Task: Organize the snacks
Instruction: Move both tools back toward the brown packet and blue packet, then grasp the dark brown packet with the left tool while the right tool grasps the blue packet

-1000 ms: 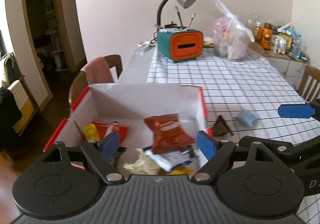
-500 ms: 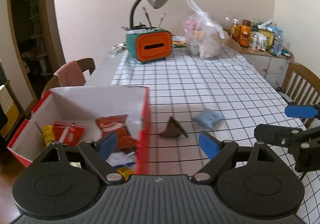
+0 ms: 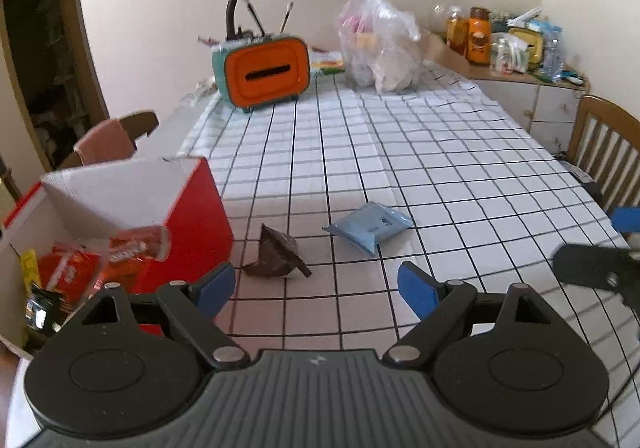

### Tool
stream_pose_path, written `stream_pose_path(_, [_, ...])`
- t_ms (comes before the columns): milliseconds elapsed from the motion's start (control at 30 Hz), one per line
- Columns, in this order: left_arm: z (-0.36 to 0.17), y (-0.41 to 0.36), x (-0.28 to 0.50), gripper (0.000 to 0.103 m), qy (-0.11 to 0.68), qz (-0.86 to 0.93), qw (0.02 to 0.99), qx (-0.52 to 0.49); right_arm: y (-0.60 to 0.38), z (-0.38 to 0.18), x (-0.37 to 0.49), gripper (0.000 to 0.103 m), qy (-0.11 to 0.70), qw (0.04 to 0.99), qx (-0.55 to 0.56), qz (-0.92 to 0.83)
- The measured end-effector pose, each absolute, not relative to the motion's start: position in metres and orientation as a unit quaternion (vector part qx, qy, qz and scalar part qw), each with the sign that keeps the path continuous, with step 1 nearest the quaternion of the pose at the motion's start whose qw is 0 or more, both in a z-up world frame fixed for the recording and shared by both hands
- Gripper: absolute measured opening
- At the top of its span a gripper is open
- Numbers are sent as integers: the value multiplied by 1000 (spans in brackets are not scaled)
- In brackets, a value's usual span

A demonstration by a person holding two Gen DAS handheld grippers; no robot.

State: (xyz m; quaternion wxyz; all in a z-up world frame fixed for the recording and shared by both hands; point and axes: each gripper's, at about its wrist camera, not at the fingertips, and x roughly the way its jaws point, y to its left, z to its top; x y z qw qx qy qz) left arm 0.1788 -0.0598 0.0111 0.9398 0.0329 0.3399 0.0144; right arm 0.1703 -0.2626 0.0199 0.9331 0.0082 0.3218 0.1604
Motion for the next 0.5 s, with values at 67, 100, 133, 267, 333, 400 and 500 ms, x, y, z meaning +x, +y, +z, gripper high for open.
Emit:
stream_pose_path(67, [4, -63, 192, 89, 350, 32, 936, 20, -267, 15, 175, 101, 325, 932, 17, 159])
stream_pose_path(100, [0, -65, 198, 89, 353, 41, 935, 15, -269, 13, 178, 101, 326, 932, 20, 159])
stream_pose_path(133, [-2, -66, 203, 89, 353, 50, 934, 12, -271, 10, 180, 101, 327, 931, 23, 159])
stream_pose_path(267, [-16, -67, 226, 89, 362, 115, 925, -15, -278, 2, 187, 101, 331, 930, 36, 156])
stream_pose_path(333, [-23, -64, 237, 89, 368, 143, 918, -33, -283, -2, 190, 101, 332, 929, 48, 156])
stream_pose_path(400, [-29, -65, 247, 89, 370, 168, 913, -36, -286, -6, 193, 100, 335, 927, 58, 156])
stream_pose_path(500, [-37, -63, 260, 89, 369, 197, 907, -41, -290, -11, 196, 99, 339, 925, 68, 156])
